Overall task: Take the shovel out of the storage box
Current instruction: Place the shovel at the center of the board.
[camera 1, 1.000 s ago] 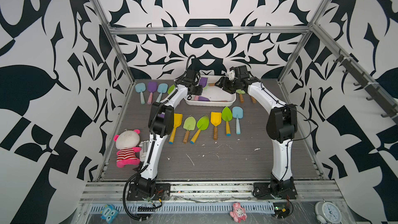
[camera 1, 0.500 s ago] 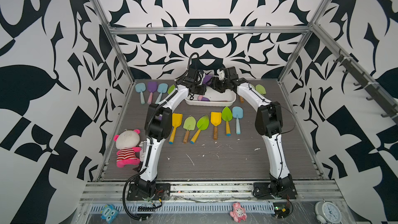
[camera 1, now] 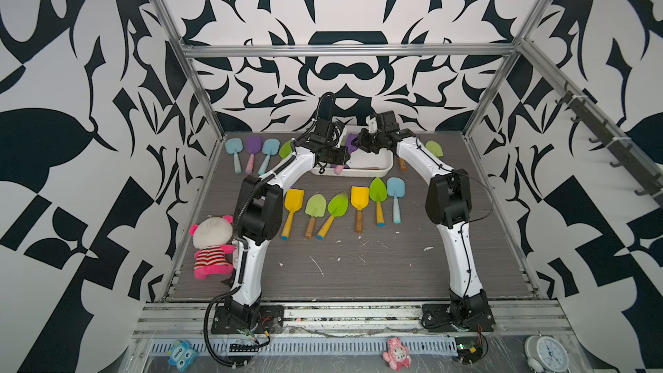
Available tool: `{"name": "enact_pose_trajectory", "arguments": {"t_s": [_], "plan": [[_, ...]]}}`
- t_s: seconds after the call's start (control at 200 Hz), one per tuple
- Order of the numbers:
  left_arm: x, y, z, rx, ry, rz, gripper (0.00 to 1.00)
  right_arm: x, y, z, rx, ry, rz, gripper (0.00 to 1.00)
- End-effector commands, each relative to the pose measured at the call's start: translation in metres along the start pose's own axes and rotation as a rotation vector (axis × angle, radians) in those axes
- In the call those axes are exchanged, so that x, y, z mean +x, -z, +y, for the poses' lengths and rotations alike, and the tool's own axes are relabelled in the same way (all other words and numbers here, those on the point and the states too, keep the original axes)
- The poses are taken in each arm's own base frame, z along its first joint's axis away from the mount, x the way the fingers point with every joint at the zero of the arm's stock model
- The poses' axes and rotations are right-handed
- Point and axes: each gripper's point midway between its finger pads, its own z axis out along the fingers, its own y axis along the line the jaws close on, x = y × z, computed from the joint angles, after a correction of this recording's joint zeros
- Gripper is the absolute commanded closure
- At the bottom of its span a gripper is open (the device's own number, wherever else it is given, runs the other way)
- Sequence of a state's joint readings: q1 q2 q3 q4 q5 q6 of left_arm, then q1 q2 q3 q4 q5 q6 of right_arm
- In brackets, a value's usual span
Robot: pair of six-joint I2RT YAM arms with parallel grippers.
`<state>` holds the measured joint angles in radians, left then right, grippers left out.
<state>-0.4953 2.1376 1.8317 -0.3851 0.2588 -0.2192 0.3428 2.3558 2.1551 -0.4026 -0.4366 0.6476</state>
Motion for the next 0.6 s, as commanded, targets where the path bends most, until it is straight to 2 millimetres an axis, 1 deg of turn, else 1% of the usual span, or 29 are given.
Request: {"name": "enact_pose_trajectory", "arguments": {"t_s": [0.0, 0.04, 0.07, 0.085, 0.1, 0.135, 0.17, 0.235, 0.265, 0.29, 0.315, 0.33, 0.38, 0.395, 0.4, 0.405, 0.415, 0.46, 0.525, 0.595], "plan": [[-0.033, 0.027, -0.050, 0.179, -0.019, -0.125, 0.87, -0.023, 0.055, 0.042, -0.063, 0.100, -0.080, 0.99], [-0.036, 0.032, -0.060, 0.225, -0.012, -0.150, 0.81, -0.024, 0.068, 0.043, -0.069, 0.113, -0.080, 1.00], [-0.041, 0.037, -0.065, 0.248, -0.004, -0.174, 0.77, -0.023, 0.079, 0.040, -0.061, 0.123, -0.074, 1.00], [-0.042, 0.039, -0.068, 0.260, -0.002, -0.183, 0.73, -0.021, 0.085, 0.038, -0.056, 0.129, -0.067, 1.00], [-0.044, 0.042, -0.072, 0.273, -0.002, -0.194, 0.68, -0.021, 0.092, 0.036, -0.054, 0.135, -0.062, 1.00], [-0.048, 0.050, -0.078, 0.298, 0.000, -0.221, 0.51, -0.018, 0.108, 0.028, -0.038, 0.148, -0.047, 1.00], [-0.053, 0.058, -0.082, 0.309, 0.002, -0.246, 0.39, -0.013, 0.123, 0.017, -0.016, 0.160, -0.030, 1.00], [-0.058, 0.075, -0.090, 0.330, -0.005, -0.290, 0.24, -0.002, 0.155, -0.004, 0.034, 0.194, 0.000, 1.00], [-0.060, 0.083, -0.092, 0.330, -0.012, -0.308, 0.20, 0.006, 0.168, -0.018, 0.064, 0.197, 0.024, 1.00], [-0.061, 0.089, -0.092, 0.321, -0.015, -0.321, 0.17, 0.013, 0.179, -0.029, 0.089, 0.196, 0.043, 1.00], [-0.062, 0.094, -0.090, 0.304, -0.019, -0.331, 0.16, 0.019, 0.189, -0.041, 0.113, 0.195, 0.059, 1.00], [-0.062, 0.097, -0.089, 0.293, -0.021, -0.336, 0.12, 0.023, 0.194, -0.047, 0.129, 0.197, 0.069, 1.00], [-0.061, 0.104, -0.080, 0.242, -0.026, -0.347, 0.07, 0.038, 0.209, -0.076, 0.206, 0.204, 0.096, 1.00], [-0.061, 0.106, -0.078, 0.225, -0.031, -0.346, 0.06, 0.038, 0.215, -0.083, 0.231, 0.210, 0.091, 1.00], [-0.060, 0.106, -0.077, 0.222, -0.031, -0.344, 0.06, 0.044, 0.215, -0.088, 0.237, 0.202, 0.103, 1.00], [-0.060, 0.106, -0.076, 0.214, -0.034, -0.343, 0.06, 0.042, 0.218, -0.090, 0.244, 0.207, 0.096, 1.00], [-0.060, 0.107, -0.073, 0.200, -0.038, -0.344, 0.05, 0.044, 0.220, -0.095, 0.253, 0.205, 0.100, 1.00], [-0.055, 0.105, -0.061, 0.133, -0.047, -0.321, 0.03, 0.058, 0.226, -0.122, 0.294, 0.193, 0.129, 1.00], [-0.052, 0.099, -0.038, 0.038, -0.038, -0.268, 0.02, 0.070, 0.233, -0.162, 0.369, 0.144, 0.153, 1.00], [-0.051, 0.089, -0.021, -0.015, -0.028, -0.205, 0.03, 0.076, 0.230, -0.185, 0.376, 0.134, 0.159, 1.00]]}}
